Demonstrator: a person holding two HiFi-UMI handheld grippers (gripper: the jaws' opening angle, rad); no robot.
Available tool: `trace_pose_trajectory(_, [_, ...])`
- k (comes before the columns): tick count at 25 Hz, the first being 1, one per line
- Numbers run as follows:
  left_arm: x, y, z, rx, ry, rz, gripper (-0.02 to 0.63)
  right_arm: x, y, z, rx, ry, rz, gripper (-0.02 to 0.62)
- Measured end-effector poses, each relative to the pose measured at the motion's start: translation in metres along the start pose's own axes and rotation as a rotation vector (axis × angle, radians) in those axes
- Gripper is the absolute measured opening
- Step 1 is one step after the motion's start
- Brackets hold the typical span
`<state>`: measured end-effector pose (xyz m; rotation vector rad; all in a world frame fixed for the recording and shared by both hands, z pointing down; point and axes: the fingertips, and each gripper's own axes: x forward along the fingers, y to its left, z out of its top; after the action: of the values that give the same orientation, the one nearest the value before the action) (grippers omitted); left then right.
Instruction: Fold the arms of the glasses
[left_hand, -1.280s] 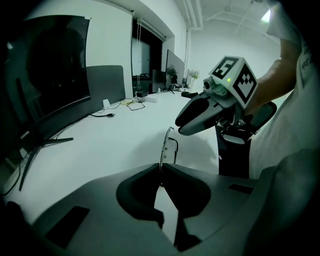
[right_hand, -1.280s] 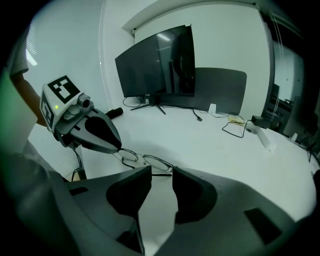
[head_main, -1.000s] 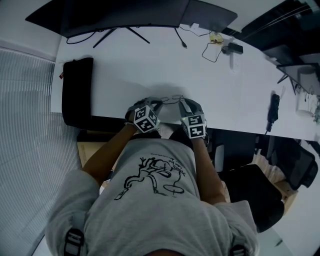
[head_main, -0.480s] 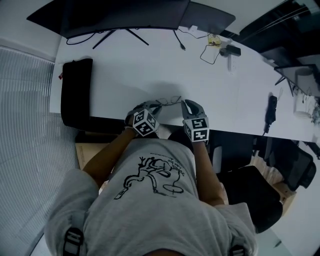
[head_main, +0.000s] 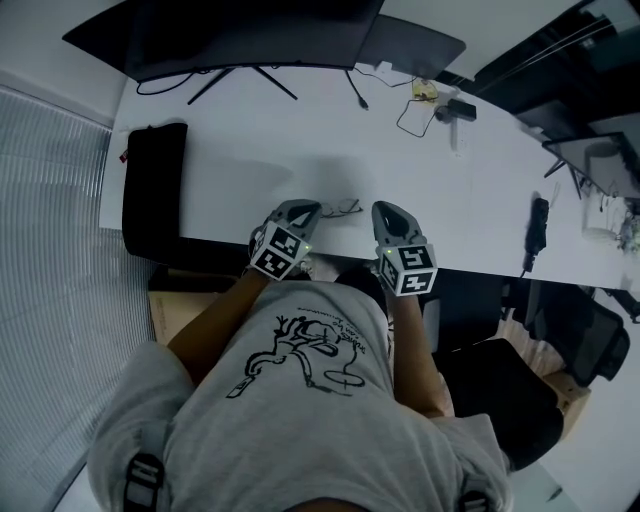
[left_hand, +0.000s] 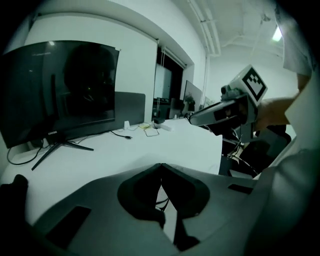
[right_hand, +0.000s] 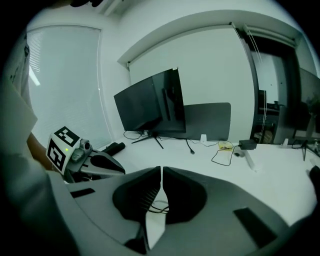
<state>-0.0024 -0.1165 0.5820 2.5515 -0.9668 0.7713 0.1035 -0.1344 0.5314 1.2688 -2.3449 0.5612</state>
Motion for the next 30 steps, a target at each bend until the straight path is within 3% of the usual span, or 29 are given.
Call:
trace_pose_trajectory(14, [-0.070,-0.008,0.111,-0.140,-0.254,-0.003,0.020,-0.054,0.025,0.086,-0.105,-0.088,0.034,0.012])
trace_pose_trajectory(30, [-0.149,-0.019,0.192,-0.125,-0.423,0.028,0.021,-0.111,0.063,0.170,-0.185,-0.214,0.088,0.011])
